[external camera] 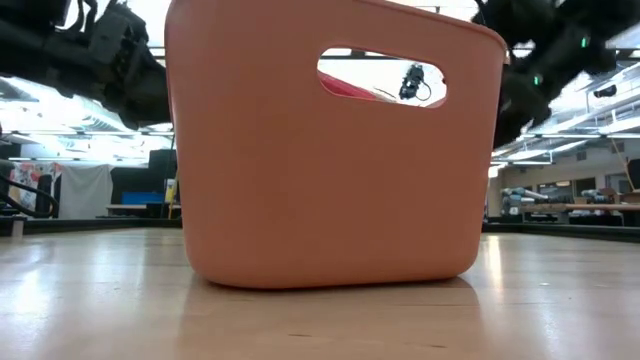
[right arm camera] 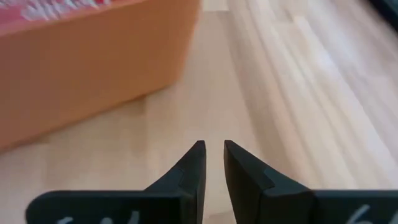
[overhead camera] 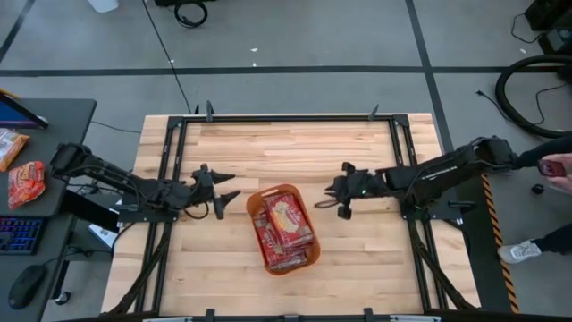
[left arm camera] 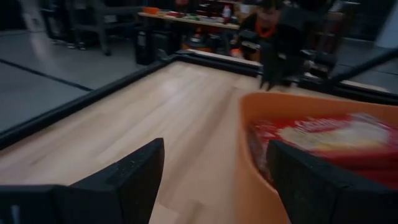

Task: Sort popcorn bags into baskets
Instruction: Return to Home Position

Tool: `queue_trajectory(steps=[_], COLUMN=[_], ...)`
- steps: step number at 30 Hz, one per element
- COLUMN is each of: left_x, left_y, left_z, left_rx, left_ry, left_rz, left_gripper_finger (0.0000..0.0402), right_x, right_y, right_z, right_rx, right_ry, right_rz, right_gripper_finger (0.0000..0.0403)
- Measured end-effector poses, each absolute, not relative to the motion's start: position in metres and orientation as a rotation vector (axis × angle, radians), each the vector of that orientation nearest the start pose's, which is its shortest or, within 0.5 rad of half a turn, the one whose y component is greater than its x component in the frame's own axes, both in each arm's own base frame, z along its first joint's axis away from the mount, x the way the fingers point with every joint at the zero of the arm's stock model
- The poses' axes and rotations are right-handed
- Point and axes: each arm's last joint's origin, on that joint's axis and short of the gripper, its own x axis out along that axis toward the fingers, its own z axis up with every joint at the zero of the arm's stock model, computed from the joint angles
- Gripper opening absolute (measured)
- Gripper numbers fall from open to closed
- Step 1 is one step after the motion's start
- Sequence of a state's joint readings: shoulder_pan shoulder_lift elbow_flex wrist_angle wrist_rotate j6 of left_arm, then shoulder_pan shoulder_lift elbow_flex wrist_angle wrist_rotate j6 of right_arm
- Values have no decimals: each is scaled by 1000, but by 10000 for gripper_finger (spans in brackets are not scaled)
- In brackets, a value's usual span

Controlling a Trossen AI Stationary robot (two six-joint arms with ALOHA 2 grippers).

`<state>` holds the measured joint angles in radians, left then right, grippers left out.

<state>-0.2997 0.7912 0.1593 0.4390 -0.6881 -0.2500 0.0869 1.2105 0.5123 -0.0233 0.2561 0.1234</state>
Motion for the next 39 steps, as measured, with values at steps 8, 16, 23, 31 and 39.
queue_trajectory(steps=[8, 16, 23, 31, 39], left_x=[156, 157, 157, 157, 157], left_y=[-16, -1, 12, 16, 12], left_z=[179, 187, 192, 192, 192], left_rx=[-161, -253, -283, -276, -185], left_ry=[99, -9, -81, -84, -47], left_rz=[519, 624, 713, 737, 711], left_gripper_finger=[286, 286, 286, 286, 286], right_x=[200, 187, 187, 180, 166], right_y=[-14, -22, -29, -43, -55], right_z=[140, 131, 133, 133, 139], right_rx=[-192, -230, -216, -100, 78], right_ry=[530, 402, 394, 378, 377], right_rz=[-97, -103, -137, -115, -146], right_gripper_finger=[55, 54, 54, 49, 27])
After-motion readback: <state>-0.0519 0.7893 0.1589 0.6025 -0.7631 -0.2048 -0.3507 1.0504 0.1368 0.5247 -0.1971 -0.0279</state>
